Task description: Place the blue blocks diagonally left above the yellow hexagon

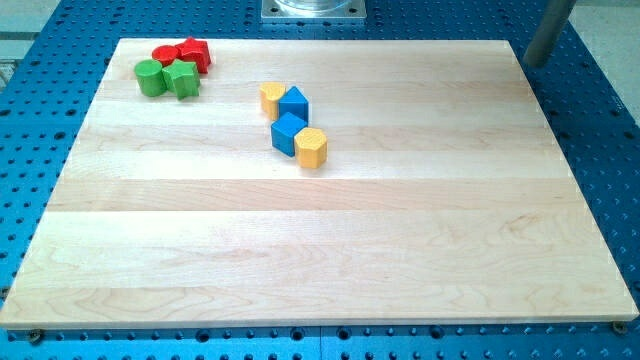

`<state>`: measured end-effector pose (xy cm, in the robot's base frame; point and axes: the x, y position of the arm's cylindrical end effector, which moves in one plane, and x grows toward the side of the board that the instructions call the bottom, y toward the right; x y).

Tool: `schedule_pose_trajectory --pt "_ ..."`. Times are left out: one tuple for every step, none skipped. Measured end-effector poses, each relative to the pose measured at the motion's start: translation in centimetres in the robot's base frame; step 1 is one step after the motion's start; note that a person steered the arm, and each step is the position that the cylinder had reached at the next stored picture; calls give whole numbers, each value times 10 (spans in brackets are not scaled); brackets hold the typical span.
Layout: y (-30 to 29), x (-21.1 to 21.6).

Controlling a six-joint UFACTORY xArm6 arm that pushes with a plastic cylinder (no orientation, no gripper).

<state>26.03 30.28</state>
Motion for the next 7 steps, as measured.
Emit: schedule_pose_trajectory --pt "-31 0" --pt "-39 0" --pt "-94 18" --pt "-161 22" --pt "-230 25" --pt "-301 30" --pt "-344 31"
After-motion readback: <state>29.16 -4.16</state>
